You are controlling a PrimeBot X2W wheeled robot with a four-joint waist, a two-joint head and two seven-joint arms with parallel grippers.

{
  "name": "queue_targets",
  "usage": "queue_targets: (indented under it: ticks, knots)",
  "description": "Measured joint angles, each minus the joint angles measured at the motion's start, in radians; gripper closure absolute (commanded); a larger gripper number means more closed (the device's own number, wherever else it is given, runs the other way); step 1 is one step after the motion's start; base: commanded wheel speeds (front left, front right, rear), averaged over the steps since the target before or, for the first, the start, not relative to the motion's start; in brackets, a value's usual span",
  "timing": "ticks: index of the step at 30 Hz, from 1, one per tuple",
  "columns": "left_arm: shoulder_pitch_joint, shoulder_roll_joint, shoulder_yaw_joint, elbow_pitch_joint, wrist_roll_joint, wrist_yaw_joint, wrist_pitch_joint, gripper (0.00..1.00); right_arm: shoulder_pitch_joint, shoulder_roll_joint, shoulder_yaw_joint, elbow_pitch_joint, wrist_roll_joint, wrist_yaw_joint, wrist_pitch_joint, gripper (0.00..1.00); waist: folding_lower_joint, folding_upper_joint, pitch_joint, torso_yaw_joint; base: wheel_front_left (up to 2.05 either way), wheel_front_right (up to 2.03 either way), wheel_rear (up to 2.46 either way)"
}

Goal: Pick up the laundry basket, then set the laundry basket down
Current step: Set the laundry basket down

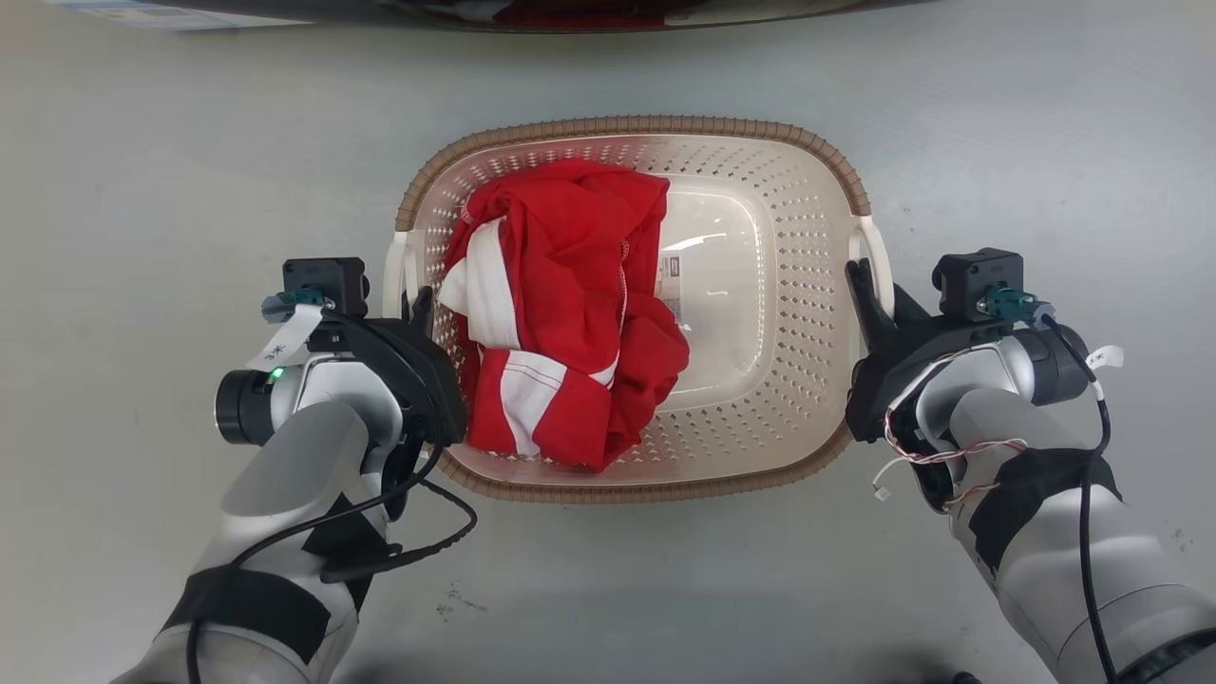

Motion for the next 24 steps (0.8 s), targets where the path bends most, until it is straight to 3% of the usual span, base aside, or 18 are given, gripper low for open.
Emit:
queue_targets:
  ticks: [17,18,19,20,21,22,23,24]
  knots:
    - [-0.014,-0.003,-0.007,0.023,0.0,-0.01,0.0,1.0,-0.01,0.003,0.004,0.021,0.0,0.008,-0.002,1.0,0.0001,0.0,-0.004,0.002,0.0,0.0,0.0]
    - [-0.015,-0.003,-0.007,0.024,-0.001,-0.017,0.0,1.0,-0.011,0.003,0.007,0.021,0.0,0.009,-0.002,0.87,0.0001,0.0,-0.005,0.002,0.0,0.0,0.0]
    - [-0.015,-0.003,-0.007,0.025,-0.002,-0.016,0.0,1.0,-0.013,0.003,0.014,0.021,-0.004,0.01,-0.001,0.58,0.0001,0.0,-0.006,0.002,0.0,0.0,0.0]
    - [-0.017,-0.002,-0.01,0.026,-0.001,-0.016,0.0,0.91,-0.015,0.002,0.025,0.021,-0.017,0.014,-0.001,0.03,0.0001,0.0,-0.007,0.003,0.0,0.0,0.0]
    - [-0.02,0.001,-0.009,0.027,-0.002,-0.016,0.001,0.82,-0.015,0.002,0.032,0.022,-0.025,0.017,-0.001,0.0,0.0001,0.0,-0.008,0.003,0.0,0.0,0.0]
    - [-0.021,0.004,-0.007,0.027,-0.004,-0.016,0.001,0.37,-0.014,0.001,0.035,0.023,-0.025,0.017,-0.001,0.0,0.0001,0.0,-0.009,0.004,0.0,0.0,0.0]
    - [-0.022,0.007,-0.006,0.028,-0.008,-0.016,0.001,0.0,-0.014,-0.001,0.036,0.023,-0.025,0.017,-0.001,0.0,0.0001,0.0,-0.01,0.004,0.0,0.0,0.0]
    - [-0.023,0.009,-0.005,0.028,-0.008,-0.016,0.001,0.0,-0.015,-0.001,0.036,0.023,-0.025,0.018,-0.001,0.0,0.0001,0.0,-0.012,0.005,0.0,0.0,0.0]
